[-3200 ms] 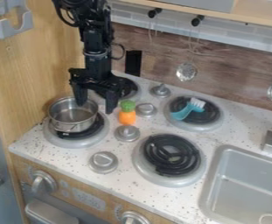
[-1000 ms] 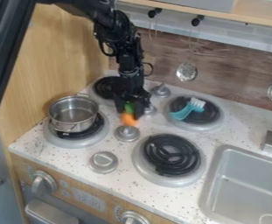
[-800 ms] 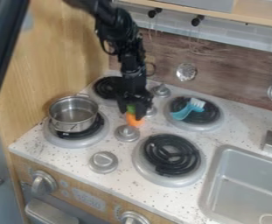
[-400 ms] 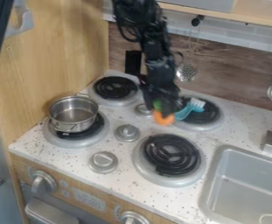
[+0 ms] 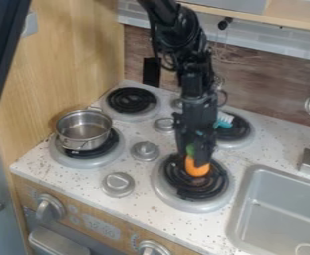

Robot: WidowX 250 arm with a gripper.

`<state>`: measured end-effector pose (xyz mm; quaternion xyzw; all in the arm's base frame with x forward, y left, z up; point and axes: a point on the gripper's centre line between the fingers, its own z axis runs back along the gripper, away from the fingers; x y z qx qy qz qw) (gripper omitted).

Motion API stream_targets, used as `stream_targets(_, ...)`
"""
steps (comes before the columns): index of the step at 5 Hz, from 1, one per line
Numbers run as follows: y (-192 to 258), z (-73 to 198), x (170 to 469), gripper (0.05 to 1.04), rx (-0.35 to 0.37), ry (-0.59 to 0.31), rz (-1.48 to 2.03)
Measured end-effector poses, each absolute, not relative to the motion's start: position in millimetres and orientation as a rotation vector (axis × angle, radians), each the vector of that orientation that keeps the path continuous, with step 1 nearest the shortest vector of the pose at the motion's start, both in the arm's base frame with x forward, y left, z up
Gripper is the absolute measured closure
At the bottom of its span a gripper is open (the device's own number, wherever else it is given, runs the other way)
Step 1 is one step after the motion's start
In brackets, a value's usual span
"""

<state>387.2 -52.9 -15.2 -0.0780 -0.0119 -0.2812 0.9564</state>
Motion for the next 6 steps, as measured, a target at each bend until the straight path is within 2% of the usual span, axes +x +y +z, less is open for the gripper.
stream_targets(1,-55.0,-17.1,383.6,0.499,-0.134,-0.007,-0.589)
stream_targets(2,-50.6,-17.7,383.0,0.418,-0.097,0.008,-0.578)
stream_targets(3,-45.8,-20.1,379.4,0.127,-0.072,0.033,-0.548)
stream_targets(4,-39.0,-7.8,382.6,0.067,-0.018,0.014,-0.516)
stream_targets(5,-36.0,25.5,386.4,0.08,0.014,-0.057,-0.483)
stream_targets(6,-33.8,42.8,381.5,0.085,0.029,-0.096,-0.449)
